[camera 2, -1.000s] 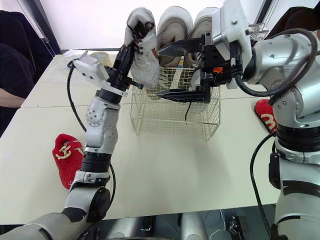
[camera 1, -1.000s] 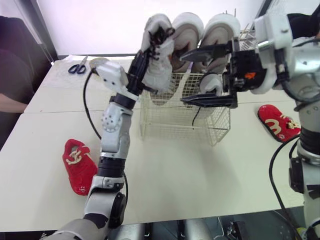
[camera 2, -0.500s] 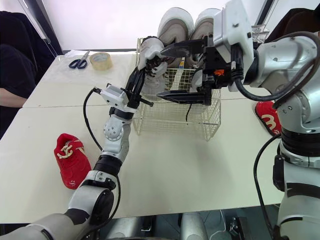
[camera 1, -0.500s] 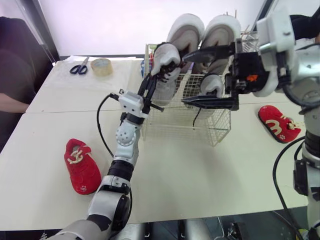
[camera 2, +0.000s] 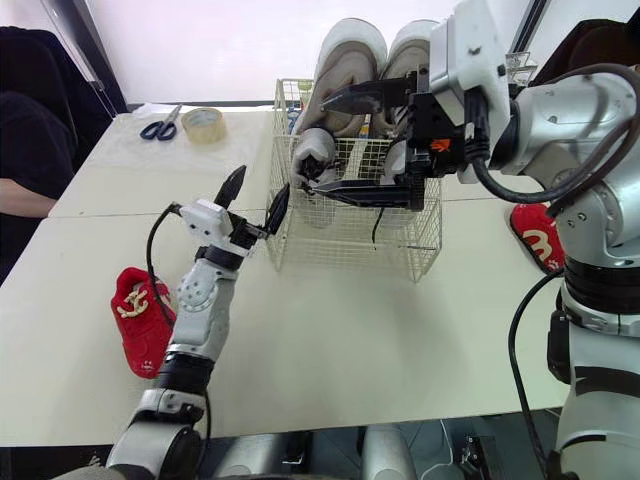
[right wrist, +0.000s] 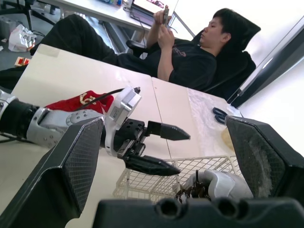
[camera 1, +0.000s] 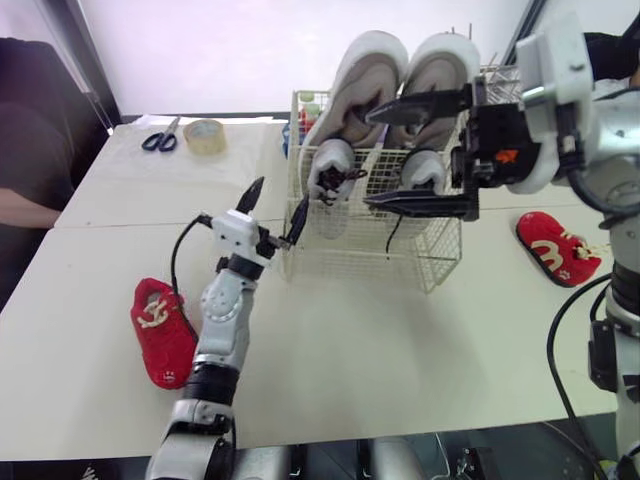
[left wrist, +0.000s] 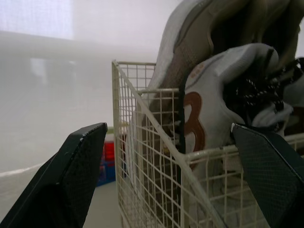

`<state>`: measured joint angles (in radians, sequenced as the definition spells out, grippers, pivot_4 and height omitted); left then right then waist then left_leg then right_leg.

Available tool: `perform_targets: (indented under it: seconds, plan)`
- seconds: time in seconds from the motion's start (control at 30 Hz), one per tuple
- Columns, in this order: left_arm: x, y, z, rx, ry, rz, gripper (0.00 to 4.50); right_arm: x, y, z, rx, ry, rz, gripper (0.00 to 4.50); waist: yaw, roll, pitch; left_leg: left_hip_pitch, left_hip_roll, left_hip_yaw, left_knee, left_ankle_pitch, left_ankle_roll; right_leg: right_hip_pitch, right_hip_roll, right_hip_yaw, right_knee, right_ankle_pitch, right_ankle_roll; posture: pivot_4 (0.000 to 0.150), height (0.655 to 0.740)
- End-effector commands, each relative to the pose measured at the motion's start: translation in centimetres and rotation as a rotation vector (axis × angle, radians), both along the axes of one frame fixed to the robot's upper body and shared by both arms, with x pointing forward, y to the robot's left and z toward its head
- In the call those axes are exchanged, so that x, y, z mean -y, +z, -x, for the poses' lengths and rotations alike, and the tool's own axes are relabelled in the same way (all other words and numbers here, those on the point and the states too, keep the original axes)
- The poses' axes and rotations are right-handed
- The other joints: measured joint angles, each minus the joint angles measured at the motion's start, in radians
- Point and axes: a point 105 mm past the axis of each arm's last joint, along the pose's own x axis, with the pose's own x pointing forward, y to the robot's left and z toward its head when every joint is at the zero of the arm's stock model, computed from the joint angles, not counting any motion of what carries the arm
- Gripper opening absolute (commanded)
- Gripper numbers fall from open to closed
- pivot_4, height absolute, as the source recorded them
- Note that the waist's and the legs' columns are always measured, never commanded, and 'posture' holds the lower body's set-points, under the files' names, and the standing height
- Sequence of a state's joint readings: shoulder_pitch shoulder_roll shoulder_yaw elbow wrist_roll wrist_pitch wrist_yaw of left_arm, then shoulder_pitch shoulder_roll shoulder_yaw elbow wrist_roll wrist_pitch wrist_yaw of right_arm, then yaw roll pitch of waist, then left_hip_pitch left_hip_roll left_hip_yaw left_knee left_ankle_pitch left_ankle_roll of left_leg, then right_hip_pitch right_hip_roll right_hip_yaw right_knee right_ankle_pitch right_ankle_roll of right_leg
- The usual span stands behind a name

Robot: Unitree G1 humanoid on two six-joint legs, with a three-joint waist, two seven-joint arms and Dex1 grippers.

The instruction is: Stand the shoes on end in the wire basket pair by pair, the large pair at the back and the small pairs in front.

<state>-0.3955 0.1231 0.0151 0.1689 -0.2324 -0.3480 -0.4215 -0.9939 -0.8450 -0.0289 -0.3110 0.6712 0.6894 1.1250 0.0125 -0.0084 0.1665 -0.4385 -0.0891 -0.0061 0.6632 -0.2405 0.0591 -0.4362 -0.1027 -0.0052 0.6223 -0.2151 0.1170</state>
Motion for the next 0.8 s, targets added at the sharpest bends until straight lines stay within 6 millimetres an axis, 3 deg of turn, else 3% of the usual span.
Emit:
perform_targets:
  seconds: [0.03, 0.2, 0.37, 0.5, 0.6, 0.7, 0.8]
  plan:
    - [-1.4, 3.4, 1.4, 0.046, -0.046, -0.011, 4.39, 0.8, 0.7, 0.2, 0.040, -0.030, -0.012, 4.50, -0.001, 0.000, 0.000, -0.001, 0.000, 0.000, 0.000, 0.000, 0.000, -0.001, 0.000, 0.000, 0.000, 0.000, 0.000, 0.150, 0.7400]
    - [-4.1, 6.7, 3.4, -0.034, -0.174, -0.053, 4.39, 5.0, 1.3, -2.1, 0.030, -0.268, -0.101, 4.50, 0.000, 0.000, 0.000, -0.004, 0.000, 0.000, 0.000, 0.000, 0.000, -0.005, 0.000, 0.000, 0.000, 0.000, 0.000, 0.150, 0.7400]
    - [-5.8, 8.7, 5.6, -0.158, -0.333, -0.135, 4.39, 14.1, 1.5, -5.5, 0.036, -0.719, -0.268, 4.50, 0.001, 0.001, 0.000, -0.004, 0.000, 0.000, 0.000, 0.000, 0.000, -0.005, 0.000, 0.000, -0.002, -0.002, -0.003, 0.150, 0.7400]
    - [-5.3, 9.7, 7.2, -0.242, -0.485, -0.172, 4.39, 24.2, -3.0, -6.8, -0.030, -1.150, -0.258, 4.50, 0.005, 0.001, 0.000, -0.003, 0.000, 0.000, 0.000, 0.000, -0.001, -0.004, 0.001, 0.000, -0.003, -0.002, -0.004, 0.150, 0.7400]
    - [-4.2, 9.8, 8.1, -0.284, -0.581, -0.198, 4.39, 29.0, -7.0, -6.1, -0.133, -1.323, -0.209, 4.50, 0.000, 0.002, 0.001, -0.003, -0.001, 0.000, 0.000, 0.002, -0.003, -0.001, 0.001, 0.000, -0.003, -0.002, -0.004, 0.150, 0.7400]
    - [-3.5, 9.6, 8.8, -0.310, -0.646, -0.227, 4.39, 32.1, -9.8, -5.5, -0.205, -1.440, -0.172, 4.50, -0.009, 0.010, 0.001, -0.003, -0.001, 0.001, -0.001, 0.004, -0.005, -0.001, 0.001, 0.001, -0.002, -0.002, -0.004, 0.150, 0.7400]
    - [-3.2, 9.5, 9.0, -0.323, -0.667, -0.246, 4.39, 33.5, -11.8, -5.2, -0.267, -1.495, -0.158, 4.50, -0.021, 0.015, 0.002, -0.002, 0.001, 0.002, -0.002, 0.005, -0.003, -0.001, 0.002, 0.002, -0.002, -0.002, -0.004, 0.150, 0.7400]
